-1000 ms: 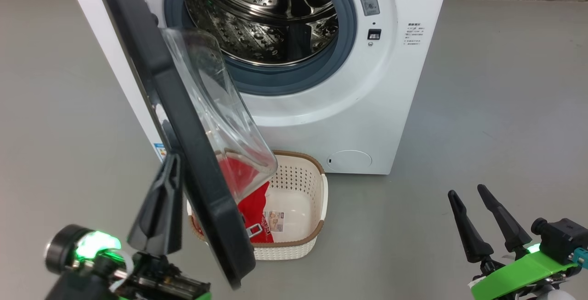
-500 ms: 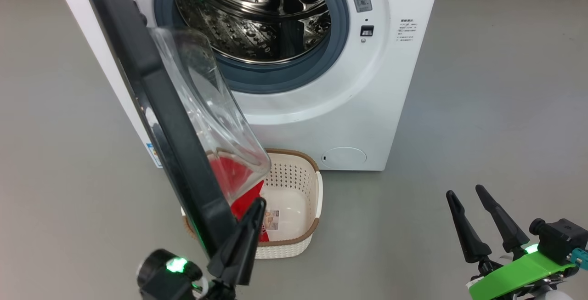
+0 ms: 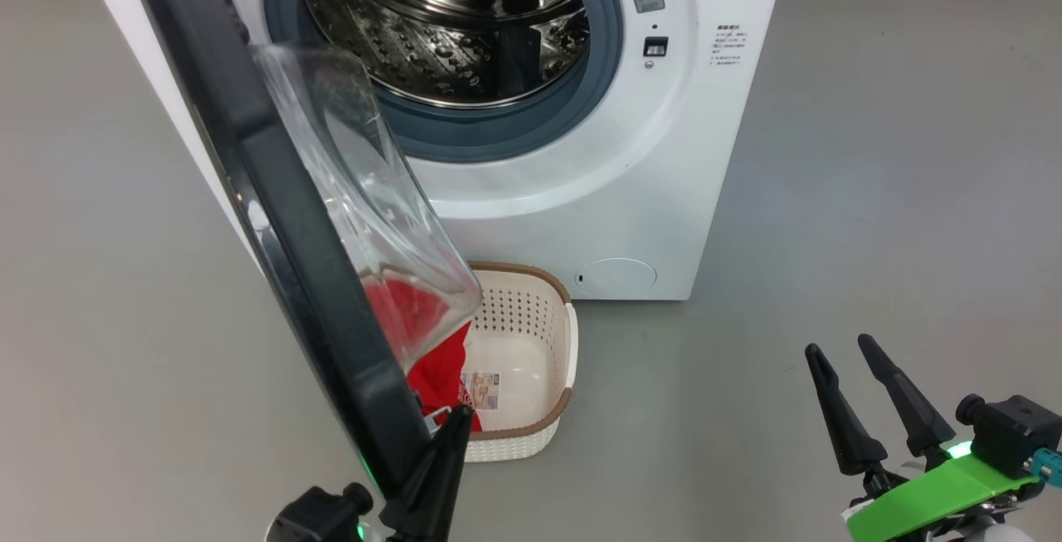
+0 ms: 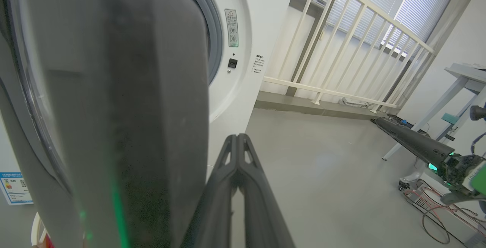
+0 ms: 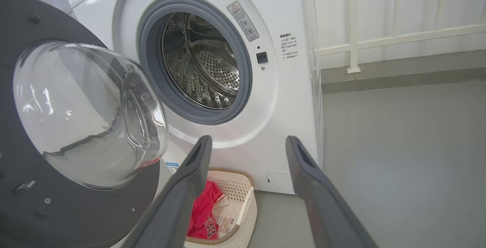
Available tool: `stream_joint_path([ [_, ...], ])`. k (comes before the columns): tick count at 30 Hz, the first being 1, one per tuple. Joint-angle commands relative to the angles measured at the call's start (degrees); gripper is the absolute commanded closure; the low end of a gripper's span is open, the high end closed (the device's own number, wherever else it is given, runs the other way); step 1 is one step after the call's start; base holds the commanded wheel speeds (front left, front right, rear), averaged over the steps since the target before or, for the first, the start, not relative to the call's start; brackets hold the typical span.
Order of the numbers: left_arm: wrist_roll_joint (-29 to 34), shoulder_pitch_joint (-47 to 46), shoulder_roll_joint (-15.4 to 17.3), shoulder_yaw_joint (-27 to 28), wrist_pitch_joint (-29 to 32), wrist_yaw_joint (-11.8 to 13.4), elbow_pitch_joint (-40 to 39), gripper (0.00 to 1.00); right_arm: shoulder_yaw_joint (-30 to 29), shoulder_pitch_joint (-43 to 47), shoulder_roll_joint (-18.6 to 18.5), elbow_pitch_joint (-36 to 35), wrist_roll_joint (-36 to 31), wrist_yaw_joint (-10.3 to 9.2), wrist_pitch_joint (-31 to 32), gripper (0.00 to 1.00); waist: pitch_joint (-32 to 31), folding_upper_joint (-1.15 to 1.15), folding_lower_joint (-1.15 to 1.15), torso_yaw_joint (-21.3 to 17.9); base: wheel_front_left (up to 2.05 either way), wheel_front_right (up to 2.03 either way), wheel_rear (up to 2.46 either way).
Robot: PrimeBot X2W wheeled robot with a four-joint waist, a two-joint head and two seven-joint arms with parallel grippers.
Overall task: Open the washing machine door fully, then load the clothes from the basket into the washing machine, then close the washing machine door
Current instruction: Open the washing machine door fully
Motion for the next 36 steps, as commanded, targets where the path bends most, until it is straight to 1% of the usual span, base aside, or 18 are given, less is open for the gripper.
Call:
stream_joint_path([
  [1, -0.36, -2.53, -0.14, 2.66, -0.31, -0.17, -0.57, 1.00, 1.18, -0.87, -0.75, -1.26, 0.04, 0.09, -0.69, 0.00, -0.03, 0.00, 0.00, 0.18, 0.00, 0.00, 0.00],
  [11, 0.07, -1.97, -0.42, 4.76, -0.31, -0.16, -0.48, 1.00, 1.71, -0.60, -0.79, -0.86, 0.28, 0.09, -0.69, 0.00, -0.51, 0.00, 0.00, 1.49, 0.00, 0.00, 0.00],
  [26, 1.10, 0.00, -0.24, 7.68, -0.31, -0.16, -0.47, 1.00, 2.02, -0.01, -0.14, -0.74, 0.22, 0.09, -0.69, 0.00, -1.28, 0.00, 0.00, 5.26, 0.00, 0.00, 0.00],
  [36, 1.94, 0.45, 0.01, 10.88, -0.31, -0.08, -0.75, 1.00, 1.85, -0.04, -0.12, -0.71, 0.23, 0.09, -0.69, 0.00, -1.24, 0.00, 0.00, 7.56, 0.00, 0.00, 0.00],
])
